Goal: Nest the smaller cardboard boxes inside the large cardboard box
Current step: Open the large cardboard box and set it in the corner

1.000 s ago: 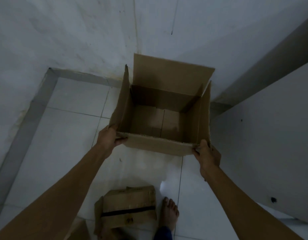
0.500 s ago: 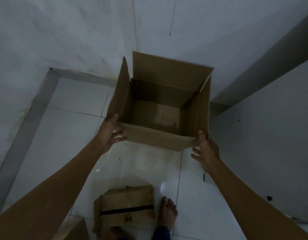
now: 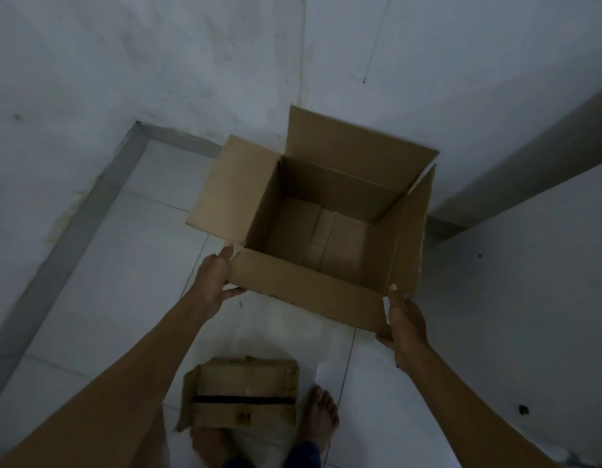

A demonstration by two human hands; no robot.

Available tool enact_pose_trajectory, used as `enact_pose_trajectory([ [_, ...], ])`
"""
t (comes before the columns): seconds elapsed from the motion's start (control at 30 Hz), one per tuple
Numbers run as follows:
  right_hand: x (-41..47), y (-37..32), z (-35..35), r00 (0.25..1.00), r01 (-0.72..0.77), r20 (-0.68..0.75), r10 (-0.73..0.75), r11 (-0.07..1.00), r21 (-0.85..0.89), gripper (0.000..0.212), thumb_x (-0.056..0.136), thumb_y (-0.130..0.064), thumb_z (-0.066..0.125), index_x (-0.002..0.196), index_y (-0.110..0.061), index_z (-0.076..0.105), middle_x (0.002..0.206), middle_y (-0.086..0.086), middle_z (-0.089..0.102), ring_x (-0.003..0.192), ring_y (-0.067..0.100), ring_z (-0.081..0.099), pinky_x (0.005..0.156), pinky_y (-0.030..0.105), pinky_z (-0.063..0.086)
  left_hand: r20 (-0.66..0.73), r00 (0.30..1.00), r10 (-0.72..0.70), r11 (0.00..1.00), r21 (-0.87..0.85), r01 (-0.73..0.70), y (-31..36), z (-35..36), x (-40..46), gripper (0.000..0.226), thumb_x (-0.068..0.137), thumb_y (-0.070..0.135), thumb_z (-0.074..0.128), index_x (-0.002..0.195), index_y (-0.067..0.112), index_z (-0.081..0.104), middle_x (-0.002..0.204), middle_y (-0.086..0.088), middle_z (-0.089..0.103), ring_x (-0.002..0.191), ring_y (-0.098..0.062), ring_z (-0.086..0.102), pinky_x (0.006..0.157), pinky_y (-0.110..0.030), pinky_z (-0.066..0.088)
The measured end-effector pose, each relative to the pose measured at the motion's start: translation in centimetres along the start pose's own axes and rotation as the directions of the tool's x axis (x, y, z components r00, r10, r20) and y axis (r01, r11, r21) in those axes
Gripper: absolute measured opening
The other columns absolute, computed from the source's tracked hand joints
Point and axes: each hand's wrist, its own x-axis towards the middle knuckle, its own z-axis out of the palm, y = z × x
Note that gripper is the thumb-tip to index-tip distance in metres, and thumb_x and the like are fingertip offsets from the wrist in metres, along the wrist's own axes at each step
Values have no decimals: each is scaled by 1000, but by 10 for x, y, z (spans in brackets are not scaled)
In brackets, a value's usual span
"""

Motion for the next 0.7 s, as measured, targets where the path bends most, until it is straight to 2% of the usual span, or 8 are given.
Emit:
enact_pose_trajectory([
  [0.07, -2, 10, 2, 1000, -30, 5, 30, 997, -67, 83, 93, -69, 51, 158, -20, 33, 156, 14, 43, 130, 39, 52, 91, 52, 57, -14, 1000, -5, 1000, 4, 5, -14, -9, -4, 60, 100, 50, 52, 147, 17, 38, 138, -14, 49, 119, -30, 55, 89, -54, 58],
  [0.2, -7, 22, 6, 991, -111, 58, 119, 985, -136, 87, 94, -70, 47, 163, -26, 18, 165, 11, 29, 141, 43, 41, 96, 73, 45, -30, 999, -23, 999, 27, 24, -37, -24, -11, 52, 102, 47, 49, 144, 18, 41, 143, -10, 47, 117, -29, 54, 91, -53, 57],
  [0.27, -11, 31, 7, 990, -111, 69, 125, 978, -174, 87, 94, -69, 48, 163, -31, 12, 167, 9, 23, 144, 43, 36, 100, 77, 39, -65, 997, -36, 998, 45, 39, -51, -33, -14, 56, 102, 48, 49, 148, 18, 39, 149, -8, 43, 124, -31, 50, 94, -55, 55],
  [0.33, -15, 42, 5, 995, -58, 73, 74, 979, -195, 87, 94, -69, 48, 163, -34, 9, 169, 6, 20, 147, 41, 32, 106, 75, 34, -88, 995, -40, 997, 66, 45, -66, -41, -19, 59, 101, 48, 49, 150, 17, 39, 147, -6, 42, 124, -31, 47, 95, -56, 54],
  [0.47, -35, 69, -2, 994, 70, 101, -48, 972, -225, 83, 97, -65, 46, 164, -31, 10, 170, 1, 16, 152, 34, 27, 118, 63, 29, -91, 995, -46, 996, 70, 52, -94, -62, -42, 59, 100, 51, 50, 146, 14, 44, 126, -2, 44, 121, -29, 49, 92, -54, 56],
  [0.6, -70, 98, -11, 983, 163, 129, -132, 949, -268, 79, 98, -65, 45, 163, -31, 18, 168, 2, 23, 150, 34, 30, 118, 60, 30, -92, 996, -19, 996, 88, 28, -119, -92, -78, 55, 100, 52, 50, 140, 14, 48, 125, -4, 47, 121, -30, 51, 88, -49, 58],
  [0.7, -97, 123, -14, 978, 181, 152, -145, 947, -266, 76, 98, -65, 45, 161, -30, 25, 167, 2, 28, 148, 32, 35, 119, 54, 32, -104, 994, 24, 990, 138, -9, -134, -118, -107, 52, 102, 48, 47, 139, 12, 48, 116, -6, 51, 112, -28, 52, 87, -48, 58],
])
